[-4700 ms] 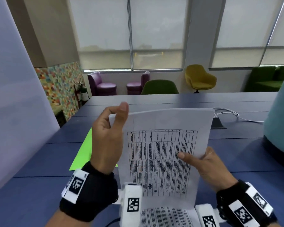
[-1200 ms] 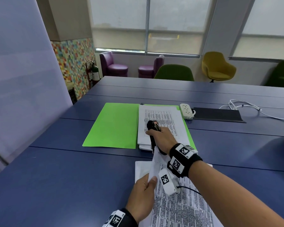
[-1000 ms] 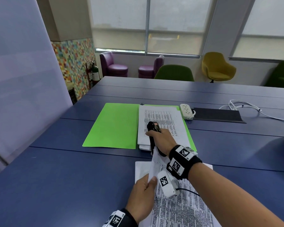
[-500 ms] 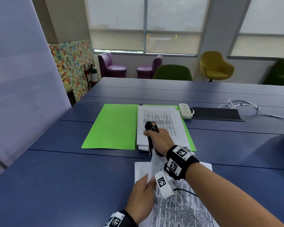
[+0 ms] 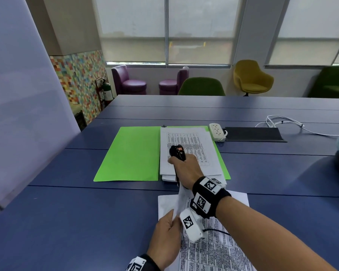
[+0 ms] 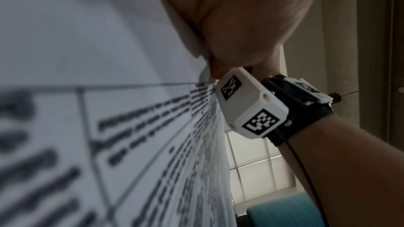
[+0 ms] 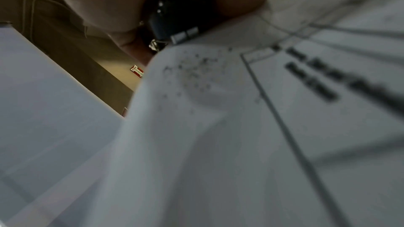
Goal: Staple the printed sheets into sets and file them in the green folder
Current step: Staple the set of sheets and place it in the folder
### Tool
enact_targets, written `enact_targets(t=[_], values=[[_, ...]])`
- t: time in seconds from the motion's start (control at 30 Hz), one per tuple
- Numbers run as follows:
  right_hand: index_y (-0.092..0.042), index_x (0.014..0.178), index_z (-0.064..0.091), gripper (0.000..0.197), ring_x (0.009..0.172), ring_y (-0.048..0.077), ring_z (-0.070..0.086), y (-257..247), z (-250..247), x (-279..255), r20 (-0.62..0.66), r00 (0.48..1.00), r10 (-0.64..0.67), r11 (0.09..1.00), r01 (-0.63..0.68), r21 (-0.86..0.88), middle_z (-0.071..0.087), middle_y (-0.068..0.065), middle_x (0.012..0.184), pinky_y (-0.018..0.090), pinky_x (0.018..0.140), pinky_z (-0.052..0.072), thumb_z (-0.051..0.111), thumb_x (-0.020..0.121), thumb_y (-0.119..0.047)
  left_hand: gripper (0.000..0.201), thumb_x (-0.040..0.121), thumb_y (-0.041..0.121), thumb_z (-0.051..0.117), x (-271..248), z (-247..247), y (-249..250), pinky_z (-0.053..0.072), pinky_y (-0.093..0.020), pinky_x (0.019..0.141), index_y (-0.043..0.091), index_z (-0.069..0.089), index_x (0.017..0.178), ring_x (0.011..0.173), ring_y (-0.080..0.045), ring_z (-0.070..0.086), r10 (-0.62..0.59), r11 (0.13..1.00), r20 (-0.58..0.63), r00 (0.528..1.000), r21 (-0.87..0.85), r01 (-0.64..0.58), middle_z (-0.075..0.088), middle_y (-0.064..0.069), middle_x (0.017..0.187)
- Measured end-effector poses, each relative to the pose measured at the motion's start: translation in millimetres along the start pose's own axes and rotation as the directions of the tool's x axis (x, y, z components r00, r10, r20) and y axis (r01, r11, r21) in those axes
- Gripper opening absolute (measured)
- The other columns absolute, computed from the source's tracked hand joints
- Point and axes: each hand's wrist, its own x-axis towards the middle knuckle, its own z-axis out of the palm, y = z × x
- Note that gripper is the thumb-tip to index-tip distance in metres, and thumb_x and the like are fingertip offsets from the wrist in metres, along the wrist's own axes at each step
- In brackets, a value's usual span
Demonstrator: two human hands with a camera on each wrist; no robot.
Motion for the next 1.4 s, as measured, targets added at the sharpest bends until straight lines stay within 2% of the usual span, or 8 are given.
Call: enact_targets(t=[0.17,0.33,0.5,0.7,0.83,1.1,1.33,1.4], values=[[-0.014,0.088,0.057,0.007,0.058,0.026,0.060,-10.0,-32.1,1.9,-0.017,1.000,-0.022,1.000,0.022,-0.009,0.067,0.013,0.069,0.032,0.053,0.045,0.062,0.088,-0.019,0.029,0.105,0.025,0.040,-4.3,-3.1,5.7,0.043,-0.004,0.083,0.032,0.067,0.113,0.106,0.010,0.062,-0.004,0.999,-0.004,1.000,-0.032,0.003,0.071,0.025,0.108],[-0.026,0.099,0.047,0.027,0.084,0.031,0.062,9.2,-120.5,7.7,-0.193,0.981,-0.031,0.659,-0.125,-0.741,0.060,0.001,0.086,0.037,0.074,0.047,0.051,0.085,-0.049,0.028,0.104,0.023,0.042,-2.4,-3.6,2.2,0.044,-0.009,0.088,0.029,0.066,0.115,0.108,0.006,0.063,-0.055,0.994,-0.020,0.998,-0.092,0.052,0.072,0.020,0.110],[-0.017,0.099,0.054,0.033,0.093,0.027,0.060,58.0,-197.6,-16.8,-0.196,0.942,0.274,0.436,-0.303,-0.848,0.066,0.010,0.111,0.031,0.077,0.043,0.047,0.096,-0.049,0.026,0.101,0.016,0.046,0.6,-12.9,13.8,0.049,-0.018,0.087,0.019,0.069,0.112,0.101,-0.004,0.069,-0.138,0.973,-0.037,0.990,-0.193,0.129,0.076,0.008,0.104],[-0.010,0.096,0.069,0.042,0.105,0.031,0.066,37.5,-202.2,-47.3,-0.253,0.963,0.095,0.983,-0.130,-0.126,0.073,0.011,0.102,0.041,0.094,0.046,0.057,0.095,-0.050,0.023,0.101,0.020,0.047,10.4,-30.6,77.8,0.041,-0.031,0.107,0.028,0.068,0.107,0.116,-0.005,0.061,0.076,0.972,-0.120,0.990,-0.211,-0.100,0.071,0.010,0.116],[-0.011,0.115,0.072,0.051,0.111,0.040,0.066,-15.7,-167.7,-86.4,0.159,0.987,-0.016,0.953,-0.033,0.301,0.073,0.013,0.117,0.052,0.102,0.049,0.078,0.077,-0.045,0.026,0.101,0.016,0.045,16.9,-34.1,144.9,0.047,-0.018,0.093,0.031,0.066,0.109,0.107,0.002,0.064,0.343,0.912,-0.257,0.904,-0.138,-0.385,0.073,0.022,0.102],[-0.011,0.079,0.069,0.012,0.058,-0.005,0.066,-101.1,-152.8,-132.5,-0.195,0.841,-0.506,0.807,0.541,0.239,0.073,-0.014,0.063,0.008,0.058,0.049,0.068,0.083,0.001,0.012,0.081,0.024,0.066,-9.9,-40.0,227.1,0.047,-0.002,0.070,0.034,0.064,0.088,0.079,0.017,0.065,0.667,0.682,-0.409,0.623,-0.002,-0.731,0.068,0.036,0.076],[-0.010,0.100,0.076,0.021,0.099,0.024,0.073,35.6,-145.7,-107.1,0.110,0.994,-0.022,0.994,0.033,-0.104,0.078,0.005,0.100,0.047,0.096,0.054,0.074,0.085,-0.025,0.047,0.067,0.069,0.067,20.1,-51.5,68.8,0.053,-0.034,0.072,0.024,0.077,0.078,0.076,-0.007,0.063,0.193,0.977,-0.098,0.976,0.116,-0.181,0.074,0.009,0.080],[-0.015,0.104,0.075,0.015,0.099,0.015,0.073,67.3,-141.4,-105.0,0.166,0.980,0.112,0.986,-0.089,-0.138,0.078,-0.003,0.103,0.043,0.098,0.054,0.071,0.090,-0.017,0.033,0.085,0.051,0.063,23.0,-50.6,35.7,0.056,-0.038,0.084,0.021,0.076,0.091,0.092,-0.011,0.069,0.074,0.987,0.034,0.997,0.143,-0.078,0.077,0.010,0.093]])
